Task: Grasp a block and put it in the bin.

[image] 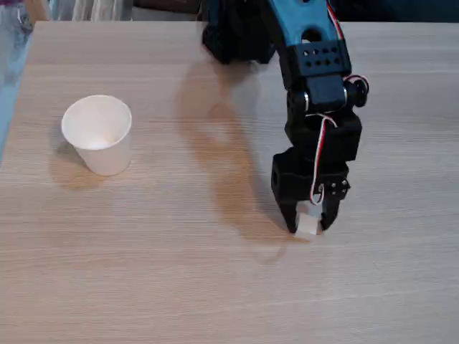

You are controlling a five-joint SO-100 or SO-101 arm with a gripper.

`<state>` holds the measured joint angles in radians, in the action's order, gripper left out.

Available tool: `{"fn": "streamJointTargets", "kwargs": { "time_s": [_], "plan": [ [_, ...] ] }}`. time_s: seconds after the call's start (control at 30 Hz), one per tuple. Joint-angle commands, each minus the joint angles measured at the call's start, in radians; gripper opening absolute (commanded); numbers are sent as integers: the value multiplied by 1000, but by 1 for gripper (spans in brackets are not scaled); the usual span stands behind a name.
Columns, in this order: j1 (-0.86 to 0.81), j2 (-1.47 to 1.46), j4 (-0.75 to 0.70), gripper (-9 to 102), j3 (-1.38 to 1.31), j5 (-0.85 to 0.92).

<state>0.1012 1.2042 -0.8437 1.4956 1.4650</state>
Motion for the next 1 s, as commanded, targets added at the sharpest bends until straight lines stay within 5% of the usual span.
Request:
{"fn": "streamJointTargets", "kwargs": {
  "time_s": [0.0, 0.67, 0.97],
  "plan": [
    [-15, 2, 11, 25, -43, 14],
    [-32, 49, -2, 3, -26, 44],
    [-18, 272, 0, 2, 124, 57]
  ]
}}
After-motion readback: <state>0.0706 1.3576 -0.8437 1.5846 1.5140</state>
